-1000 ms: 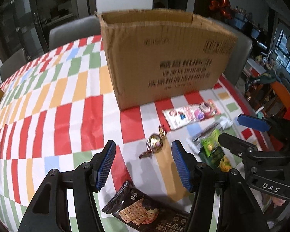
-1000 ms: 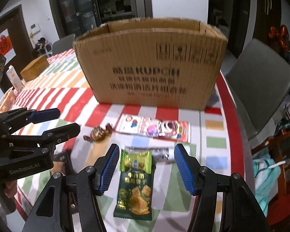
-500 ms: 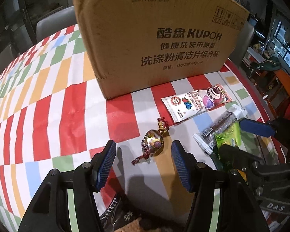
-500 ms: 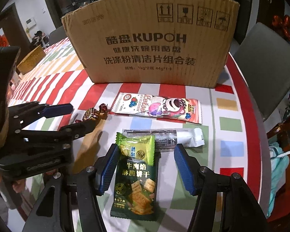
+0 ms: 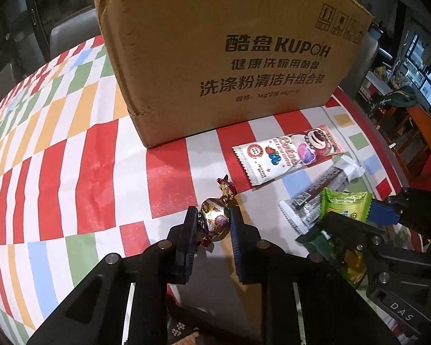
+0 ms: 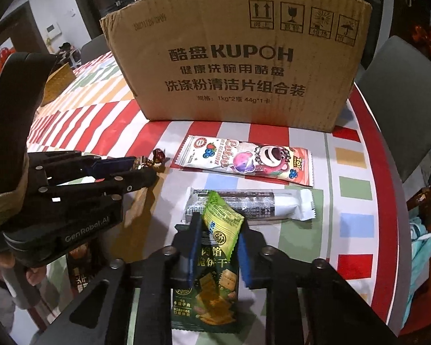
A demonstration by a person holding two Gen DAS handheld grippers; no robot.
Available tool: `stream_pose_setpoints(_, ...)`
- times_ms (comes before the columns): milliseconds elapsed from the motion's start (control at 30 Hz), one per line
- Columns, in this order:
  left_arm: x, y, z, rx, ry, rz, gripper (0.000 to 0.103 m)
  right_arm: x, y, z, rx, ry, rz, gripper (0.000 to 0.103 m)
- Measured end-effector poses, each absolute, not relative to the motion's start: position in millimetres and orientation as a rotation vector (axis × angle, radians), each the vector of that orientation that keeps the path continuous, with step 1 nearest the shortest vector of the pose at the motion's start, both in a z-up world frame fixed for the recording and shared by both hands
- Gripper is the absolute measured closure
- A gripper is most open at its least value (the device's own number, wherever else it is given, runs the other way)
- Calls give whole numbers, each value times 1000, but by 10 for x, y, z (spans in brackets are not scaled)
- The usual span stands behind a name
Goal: Organize snacks
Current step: 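Grasp the gold wrapped candy with the left tool while the right tool grasps the green cracker bag, then carry both snacks over the box and open both tools to drop them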
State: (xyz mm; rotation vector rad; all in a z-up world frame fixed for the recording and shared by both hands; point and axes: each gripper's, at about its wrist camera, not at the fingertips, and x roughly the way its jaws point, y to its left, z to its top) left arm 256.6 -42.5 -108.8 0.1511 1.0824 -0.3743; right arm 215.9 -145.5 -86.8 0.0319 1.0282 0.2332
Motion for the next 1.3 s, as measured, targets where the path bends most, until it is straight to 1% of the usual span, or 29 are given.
stream_pose_setpoints(33, 2553, -423, -1078, 147, 1081, -374, 81, 2157, -1455, -864, 31, 1026, 235, 83)
stream_pose_setpoints(67, 2541, -422, -1068, 145, 1080, -374, 81, 2152, -1453, -858, 33, 1023, 238, 87)
stream_pose_setpoints(100, 2527, -418, -1050, 141, 1076, -372, 81, 2138, -1462, -844, 35, 1018, 240, 87)
stream_pose_setpoints(567, 2247, -313, -589, 78, 987, -345, 81, 1976, -1535, -529, 61, 934, 267, 88)
stream_pose_setpoints(900, 2109, -354, -101, 70, 876, -343, 81, 1894, -1629, -139, 64, 818, 275, 88)
stream_pose_setpoints(1300, 2199, -490, 453, 92, 744, -348, 81, 1984, -1775, 367, 87, 665, 263, 88)
